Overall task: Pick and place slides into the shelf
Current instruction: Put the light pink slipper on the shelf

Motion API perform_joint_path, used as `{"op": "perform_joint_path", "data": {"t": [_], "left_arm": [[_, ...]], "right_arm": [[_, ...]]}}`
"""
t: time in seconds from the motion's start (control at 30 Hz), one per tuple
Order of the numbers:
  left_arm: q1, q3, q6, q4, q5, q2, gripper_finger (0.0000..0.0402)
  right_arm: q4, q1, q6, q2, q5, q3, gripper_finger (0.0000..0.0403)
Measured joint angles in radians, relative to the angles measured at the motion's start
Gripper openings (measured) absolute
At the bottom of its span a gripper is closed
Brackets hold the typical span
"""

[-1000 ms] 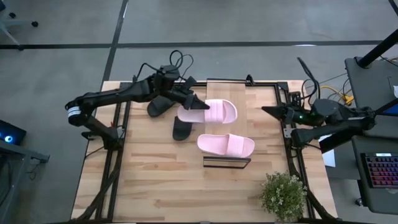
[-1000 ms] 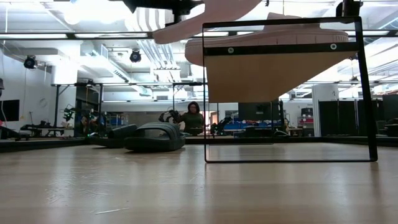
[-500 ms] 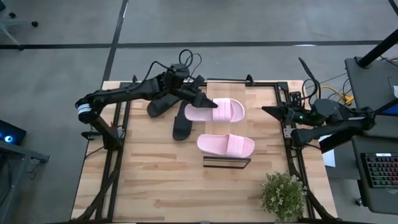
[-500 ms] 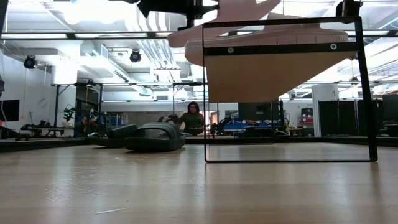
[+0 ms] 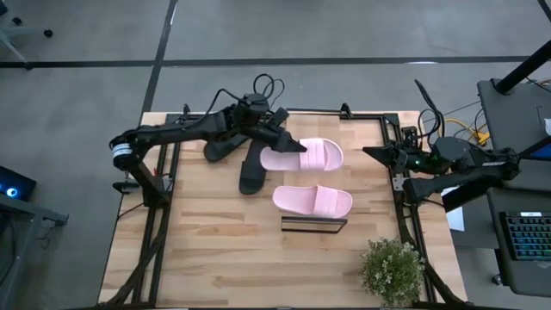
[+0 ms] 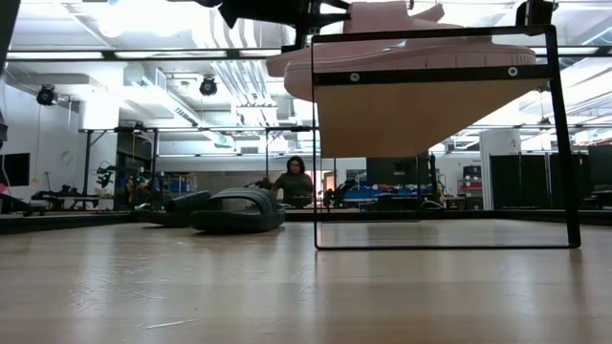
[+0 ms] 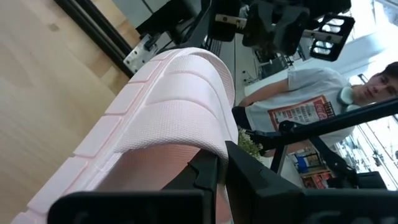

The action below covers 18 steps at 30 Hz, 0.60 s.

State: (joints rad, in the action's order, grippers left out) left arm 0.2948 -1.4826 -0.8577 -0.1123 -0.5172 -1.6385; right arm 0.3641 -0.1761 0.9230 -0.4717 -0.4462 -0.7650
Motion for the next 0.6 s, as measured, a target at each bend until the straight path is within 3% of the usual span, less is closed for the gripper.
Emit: {"op": "perform_joint_path", "data": {"t": [0.6], "left_arm": [[-0.038,0.000,-0.049,0.052,0.087,-0.037,0.0000]], "right_arm": [[-0.002,0.000,0.000,0.000,0.002,0.000,0.0008]]}}
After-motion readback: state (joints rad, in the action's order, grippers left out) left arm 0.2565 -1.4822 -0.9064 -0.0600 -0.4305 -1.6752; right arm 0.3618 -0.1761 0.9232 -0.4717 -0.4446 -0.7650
